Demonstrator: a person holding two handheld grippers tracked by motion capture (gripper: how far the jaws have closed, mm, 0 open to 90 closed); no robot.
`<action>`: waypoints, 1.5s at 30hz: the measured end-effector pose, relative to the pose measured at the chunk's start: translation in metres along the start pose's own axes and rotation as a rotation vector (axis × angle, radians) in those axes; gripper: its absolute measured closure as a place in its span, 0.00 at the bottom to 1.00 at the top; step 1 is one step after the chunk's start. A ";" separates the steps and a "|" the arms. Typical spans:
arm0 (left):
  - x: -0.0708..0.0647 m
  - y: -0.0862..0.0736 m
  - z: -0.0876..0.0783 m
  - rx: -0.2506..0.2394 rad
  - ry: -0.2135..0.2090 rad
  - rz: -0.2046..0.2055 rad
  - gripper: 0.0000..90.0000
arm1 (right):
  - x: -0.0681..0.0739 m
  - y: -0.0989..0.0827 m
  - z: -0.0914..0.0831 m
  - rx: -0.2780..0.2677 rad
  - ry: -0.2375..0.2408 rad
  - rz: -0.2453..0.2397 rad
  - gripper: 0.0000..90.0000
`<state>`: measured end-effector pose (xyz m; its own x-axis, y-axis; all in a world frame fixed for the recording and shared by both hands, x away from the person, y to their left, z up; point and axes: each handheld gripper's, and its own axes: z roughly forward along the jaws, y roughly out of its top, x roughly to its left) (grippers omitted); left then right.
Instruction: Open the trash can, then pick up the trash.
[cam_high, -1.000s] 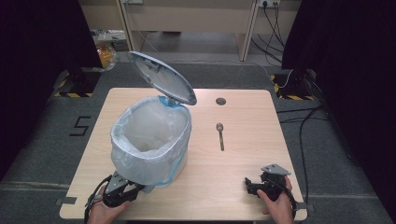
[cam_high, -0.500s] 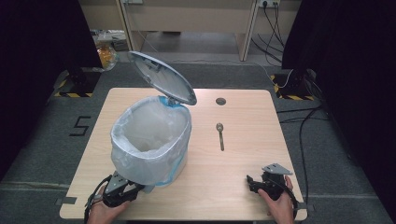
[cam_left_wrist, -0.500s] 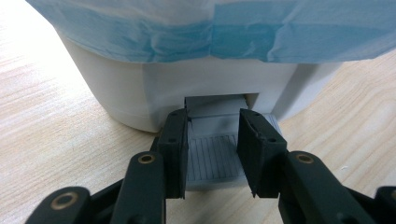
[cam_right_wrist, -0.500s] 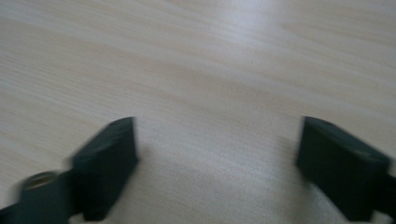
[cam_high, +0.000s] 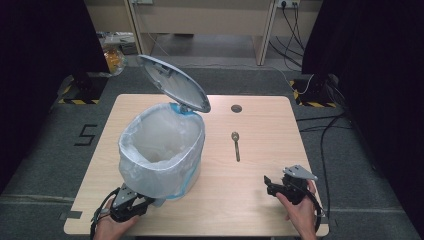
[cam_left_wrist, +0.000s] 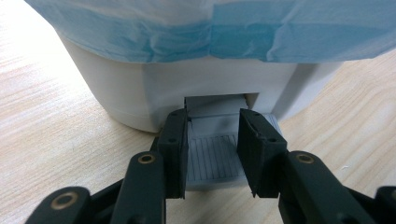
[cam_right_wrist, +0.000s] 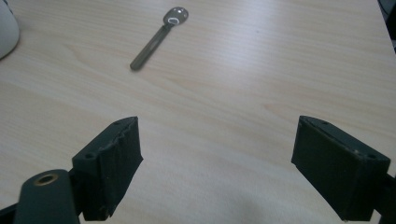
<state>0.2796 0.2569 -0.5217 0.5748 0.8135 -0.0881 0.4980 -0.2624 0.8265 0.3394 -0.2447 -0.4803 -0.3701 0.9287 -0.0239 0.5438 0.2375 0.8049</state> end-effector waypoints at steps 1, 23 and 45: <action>0.000 0.000 0.000 0.000 0.000 -0.001 0.70 | 0.002 0.004 0.003 -0.003 0.002 -0.002 0.17; 0.000 0.000 0.000 0.000 0.000 0.000 0.70 | 0.032 0.059 0.076 0.000 0.073 -0.040 0.28; 0.000 0.000 0.000 0.000 -0.002 -0.002 0.70 | 0.038 0.070 0.128 0.031 0.057 -0.045 0.50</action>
<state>0.2796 0.2571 -0.5217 0.5750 0.8131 -0.0907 0.4989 -0.2606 0.8265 0.4595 -0.1562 -0.5004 -0.4367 0.8993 -0.0252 0.5485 0.2883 0.7849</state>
